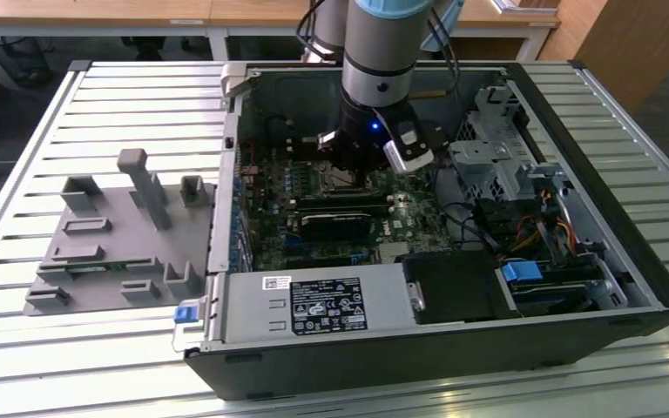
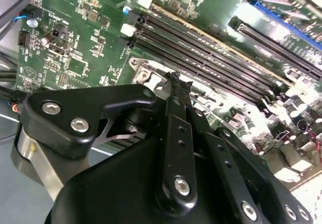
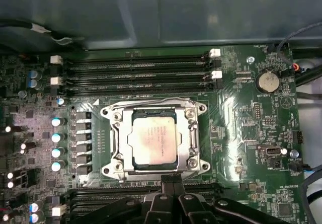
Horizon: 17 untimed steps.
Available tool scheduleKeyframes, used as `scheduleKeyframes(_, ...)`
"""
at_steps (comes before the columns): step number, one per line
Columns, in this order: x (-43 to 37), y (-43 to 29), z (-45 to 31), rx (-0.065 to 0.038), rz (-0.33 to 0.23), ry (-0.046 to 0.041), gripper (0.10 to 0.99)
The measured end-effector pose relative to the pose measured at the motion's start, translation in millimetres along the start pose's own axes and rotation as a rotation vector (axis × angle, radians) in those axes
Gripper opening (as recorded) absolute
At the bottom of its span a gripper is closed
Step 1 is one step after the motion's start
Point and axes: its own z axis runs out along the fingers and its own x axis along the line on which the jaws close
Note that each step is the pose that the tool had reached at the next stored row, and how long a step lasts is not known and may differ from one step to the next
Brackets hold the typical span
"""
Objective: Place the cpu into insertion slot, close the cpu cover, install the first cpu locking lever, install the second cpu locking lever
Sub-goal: 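Install the second cpu locking lever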
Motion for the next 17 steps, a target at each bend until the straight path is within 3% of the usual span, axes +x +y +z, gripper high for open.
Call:
scheduleKeyframes(7, 13.8, -3.6, 0.6, -0.008, 0.0, 0.0004, 0.106)
scheduleKeyframes(12, 17.1, -4.6, 7.2, -0.014, 0.0, 0.001, 0.106)
scheduleKeyframes(17, 18.2, -7.7, 7.4, -0.041, 0.001, 0.0027, 0.106)
